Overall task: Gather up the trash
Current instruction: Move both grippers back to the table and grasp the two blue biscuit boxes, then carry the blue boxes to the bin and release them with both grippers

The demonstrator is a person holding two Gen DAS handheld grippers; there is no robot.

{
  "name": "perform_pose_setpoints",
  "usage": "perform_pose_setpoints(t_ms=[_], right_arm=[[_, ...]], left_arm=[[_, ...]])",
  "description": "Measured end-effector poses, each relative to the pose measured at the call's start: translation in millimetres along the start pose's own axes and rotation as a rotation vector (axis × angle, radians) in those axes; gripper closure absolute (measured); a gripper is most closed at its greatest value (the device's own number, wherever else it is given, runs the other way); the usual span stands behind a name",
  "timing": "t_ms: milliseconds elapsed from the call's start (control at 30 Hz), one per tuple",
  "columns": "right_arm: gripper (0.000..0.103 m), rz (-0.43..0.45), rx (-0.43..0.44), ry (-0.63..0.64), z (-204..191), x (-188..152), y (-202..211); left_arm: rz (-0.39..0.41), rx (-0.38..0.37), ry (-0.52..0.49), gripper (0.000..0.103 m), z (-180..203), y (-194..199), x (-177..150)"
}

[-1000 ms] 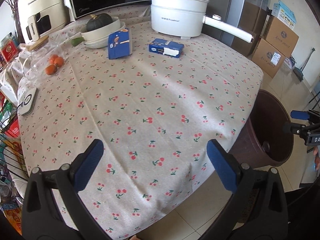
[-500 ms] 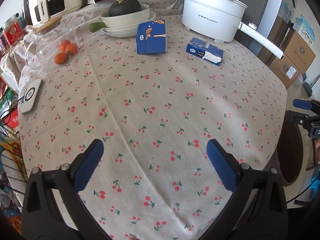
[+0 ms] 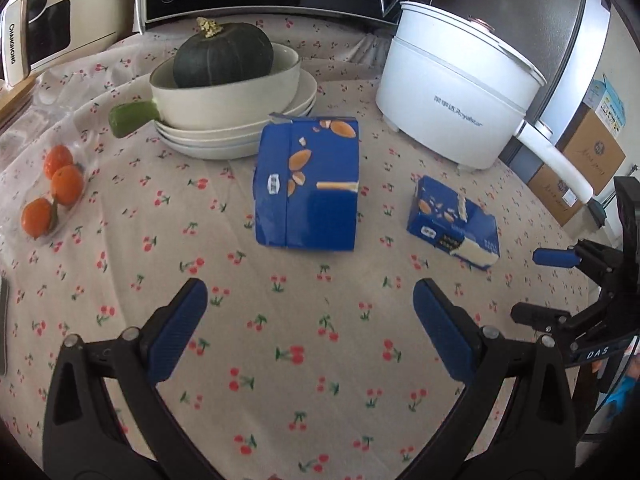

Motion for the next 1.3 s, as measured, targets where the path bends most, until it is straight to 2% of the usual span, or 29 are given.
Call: perform_pose_setpoints(t_ms=[200,267,333,400,467,500,567,600,633,667,900,1300], right_arm=[[0.011,-0.001,-0.018,0.104,0,26,-33],[0.011,0.024,0.006,0.105,0,34,-38],[0.011,0.039,0.014,0.113,-1,41,-43],[0.011,0.063,0.024,0.126,-5,47,-47],[0.011,0.080,0.030,0.132,-6,52,-49],[0.012,0.086,0.032,0.130,-7,53,-50],[0.013,0.093,0.036,0.115,-8,54,-50],[0.021,0.097,0.043,0.107,-7,52,-48],[0.036,0.107,0.058,0.098,-8,52,-46],[0.040,0.109,0.061,0.092,-9,52,-43],[0.040,0.094,0.068,0.052,-14,33,-9],[0.040,0.091,0.065,0.010,-44,-34,72]], left_arm=[[0.019,-0.038,0.001,0.001,0,-34,24],[0.018,-0.054,0.010,0.001,0,-41,28],[0.016,-0.073,0.024,0.005,-3,-45,30],[0.004,-0.092,0.045,0.015,-4,-50,31],[0.000,-0.107,0.061,0.021,-5,-52,31],[-0.003,-0.123,0.067,0.029,-5,-52,32],[-0.026,-0.159,0.102,0.030,-5,-50,32],[-0.030,-0.162,0.113,0.031,-5,-48,32],[-0.032,-0.164,0.115,0.031,-4,-45,31],[-0.030,-0.158,0.109,0.031,-1,-41,29],[-0.041,-0.114,0.067,0.031,15,-5,10],[-0.089,-0.104,0.016,0.031,42,71,-61]])
Point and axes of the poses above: each gripper's, at about its wrist camera, not at the fingertips, and y roughly against the way its jaws point, z to its right, x to its top, the point moved 6 cm from there along -y, roughly the way its jaws point, and after that the axes turned 11 degrees about y, right-handed, at the moved point
